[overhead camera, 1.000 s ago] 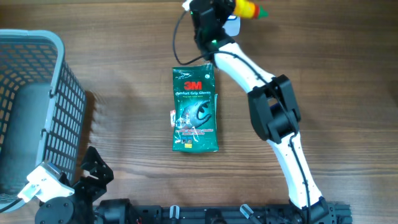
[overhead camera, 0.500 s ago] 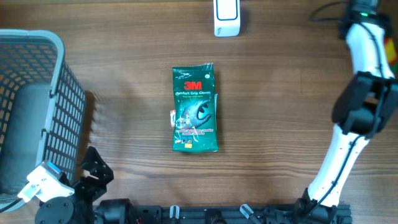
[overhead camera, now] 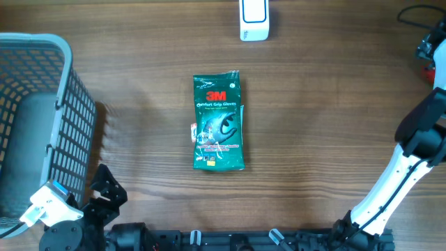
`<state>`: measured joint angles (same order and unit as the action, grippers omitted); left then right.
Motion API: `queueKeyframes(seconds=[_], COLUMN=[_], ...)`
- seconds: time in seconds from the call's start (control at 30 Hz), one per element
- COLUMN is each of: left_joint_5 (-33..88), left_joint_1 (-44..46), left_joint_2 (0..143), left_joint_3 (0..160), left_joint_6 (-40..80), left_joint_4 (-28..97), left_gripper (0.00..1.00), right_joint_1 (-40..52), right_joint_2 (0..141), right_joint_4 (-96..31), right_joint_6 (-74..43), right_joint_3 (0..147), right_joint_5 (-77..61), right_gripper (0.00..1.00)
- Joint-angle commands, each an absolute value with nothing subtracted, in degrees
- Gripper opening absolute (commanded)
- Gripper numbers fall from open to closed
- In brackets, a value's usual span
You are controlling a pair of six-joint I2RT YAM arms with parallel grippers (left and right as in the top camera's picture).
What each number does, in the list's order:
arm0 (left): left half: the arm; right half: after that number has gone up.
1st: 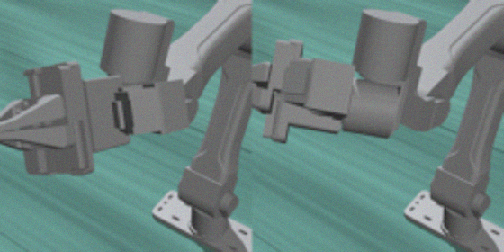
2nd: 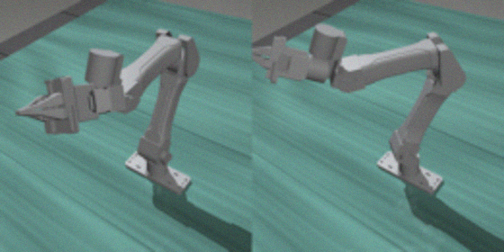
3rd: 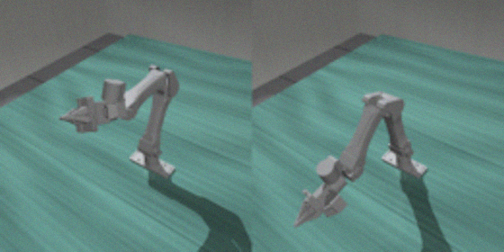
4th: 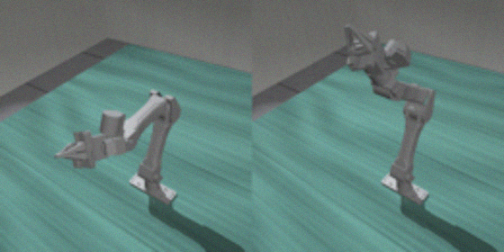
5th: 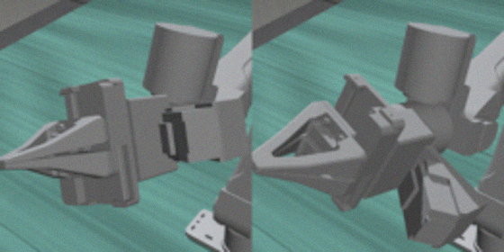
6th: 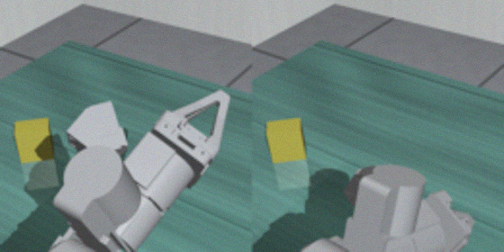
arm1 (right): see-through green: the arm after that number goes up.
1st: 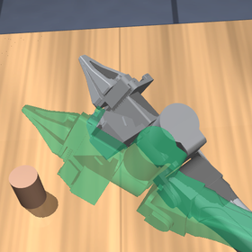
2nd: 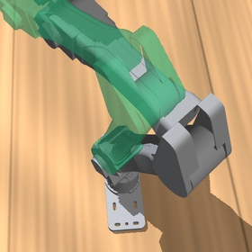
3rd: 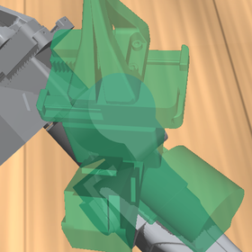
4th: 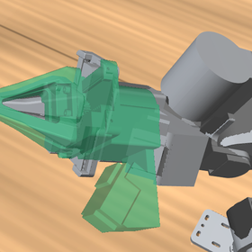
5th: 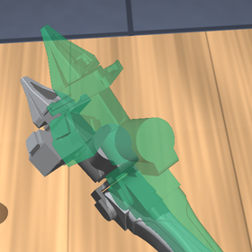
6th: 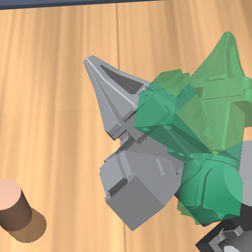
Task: Scan the item barcode
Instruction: 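Move the sauce bottle to the right edge of the table, then grasp the green 3M glove pack with the right gripper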
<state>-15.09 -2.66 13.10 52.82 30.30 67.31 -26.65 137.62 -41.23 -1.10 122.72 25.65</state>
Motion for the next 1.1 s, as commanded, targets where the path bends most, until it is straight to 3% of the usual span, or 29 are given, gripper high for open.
queueKeyframes(seconds=[0.0, 0.1, 0.23, 0.4, 0.5, 0.73, 1.07], left_joint_5=[-15.44, -15.44, -15.44, -15.44, -15.44, -15.44, -15.44], left_joint_1=[-3.01, -3.01, -3.01, -3.01, -3.01, -3.01, -3.01], left_joint_2=[12.73, 12.73, 12.73, 12.73, 12.73, 12.73, 12.73], left_joint_3=[52.82, 52.82, 52.82, 52.82, 52.82, 52.82, 52.82], left_joint_6=[29.87, 29.87, 29.87, 29.87, 29.87, 29.87, 29.87], left_joint_4=[67.22, 67.22, 67.24, 67.22, 67.22, 67.24, 67.24], left_gripper=[1.00, 1.00, 1.00, 1.00, 1.00, 1.00, 1.00], right_joint_1=[-25.08, -24.21, -20.38, -9.54, 2.98, 28.47, 46.52], right_joint_2=[126.32, 120.42, 116.25, 116.46, 116.46, 116.79, 116.92], right_joint_4=[-42.19, -46.44, -57.49, -72.23, -75.92, -74.00, -52.75], right_joint_6=[-11.60, -18.11, -18.02, -16.27, -13.21, -25.80, -31.97], right_joint_3=[123.44, 123.44, 123.44, 120.95, 118.41, 111.11, 95.00], right_joint_5=[12.82, -1.76, -25.41, -28.60, -24.08, 2.92, 13.69], right_gripper=[1.00, 1.00, 1.00, 1.00, 1.00, 1.00, 0.99])
